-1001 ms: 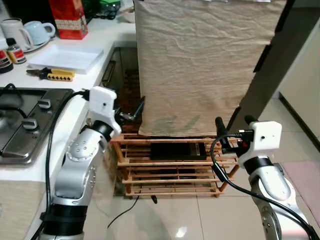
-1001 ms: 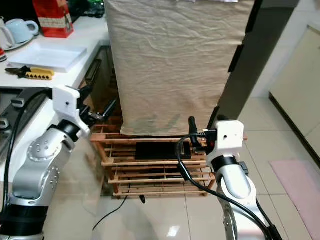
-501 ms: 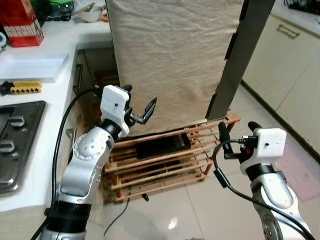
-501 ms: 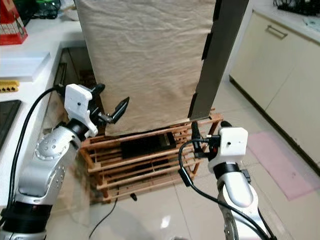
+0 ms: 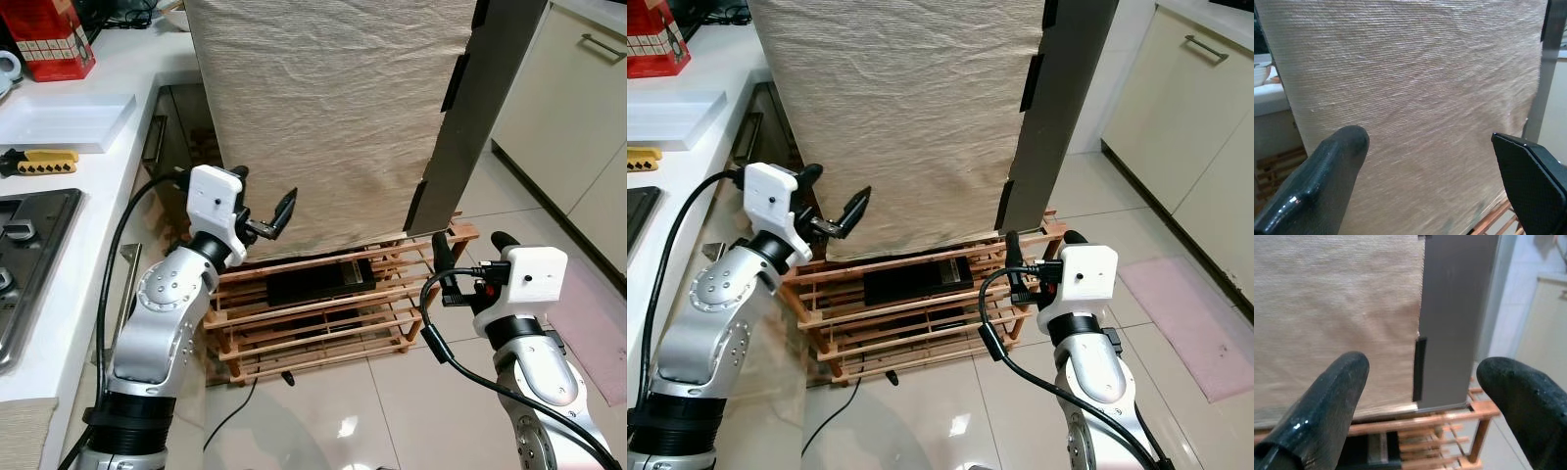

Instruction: Restocking fridge

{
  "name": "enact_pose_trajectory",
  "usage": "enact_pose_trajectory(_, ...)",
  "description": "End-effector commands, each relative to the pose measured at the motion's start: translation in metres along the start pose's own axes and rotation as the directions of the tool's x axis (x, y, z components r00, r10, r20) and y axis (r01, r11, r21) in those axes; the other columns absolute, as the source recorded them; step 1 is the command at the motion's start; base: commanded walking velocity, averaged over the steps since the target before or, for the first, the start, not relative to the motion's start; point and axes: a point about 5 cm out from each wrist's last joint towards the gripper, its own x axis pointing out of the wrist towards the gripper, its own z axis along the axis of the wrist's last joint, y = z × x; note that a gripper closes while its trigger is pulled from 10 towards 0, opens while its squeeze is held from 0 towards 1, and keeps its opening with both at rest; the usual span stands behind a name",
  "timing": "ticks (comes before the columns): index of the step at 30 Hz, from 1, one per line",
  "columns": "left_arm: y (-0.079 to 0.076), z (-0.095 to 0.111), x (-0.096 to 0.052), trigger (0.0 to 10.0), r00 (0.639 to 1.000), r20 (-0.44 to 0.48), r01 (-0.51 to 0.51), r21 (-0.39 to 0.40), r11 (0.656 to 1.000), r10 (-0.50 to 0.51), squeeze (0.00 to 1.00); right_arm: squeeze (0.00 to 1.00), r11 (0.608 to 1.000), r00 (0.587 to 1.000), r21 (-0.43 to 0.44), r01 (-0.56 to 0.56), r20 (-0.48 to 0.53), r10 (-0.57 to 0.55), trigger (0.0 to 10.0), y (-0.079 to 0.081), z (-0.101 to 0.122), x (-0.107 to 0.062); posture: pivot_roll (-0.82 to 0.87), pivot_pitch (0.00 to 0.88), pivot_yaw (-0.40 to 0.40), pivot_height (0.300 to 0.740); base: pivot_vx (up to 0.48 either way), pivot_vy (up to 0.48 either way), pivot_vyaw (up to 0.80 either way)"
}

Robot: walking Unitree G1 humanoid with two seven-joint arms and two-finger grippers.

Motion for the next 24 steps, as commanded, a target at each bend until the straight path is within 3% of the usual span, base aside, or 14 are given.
enact_pose_trajectory(1, 0.0, 0.005, 0.001, 10.0, 1.0, 0.013, 0.001, -0.008, 1.0, -0.001, 0.0, 0.0, 1.0, 1.0, 0.009, -0.001, 0.022, 0.001, 10.0, -0.002, 0.006, 0.0, -0.04, 0.0, 0.014, 0.74, 0.319, 0.0, -0.8)
enact_pose_trajectory(8, 0.001, 0.006, 0.003, 10.0, 1.0, 0.013, 0.007, -0.012, 1.0, -0.007, 0.0, 0.0, 1.0, 1.0, 0.012, 0.011, 0.013, -0.011, 10.0, -0.004, 0.004, -0.002, -0.04, 0.0, 0.022, 0.74, 0.369, 0.0, -0.8)
enact_pose_trajectory(17, 0.003, 0.006, 0.001, 10.0, 1.0, 0.012, -0.003, -0.017, 1.0, 0.004, 0.0, 0.0, 1.0, 1.0, 0.01, 0.018, 0.016, -0.018, 10.0, -0.003, 0.004, -0.002, -0.04, 0.0, 0.031, 0.74, 0.0, 0.0, 0.0)
enact_pose_trajectory(24, 0.005, 0.005, -0.019, 10.0, 0.999, 0.029, 0.037, -0.012, 0.999, -0.037, 0.0, 0.0, 1.0, 1.0, 0.023, -0.007, 0.02, 0.007, 10.0, 0.0, 0.004, -0.004, -0.03, 0.0, 0.025, 0.74, 0.0, 0.0, 0.0)
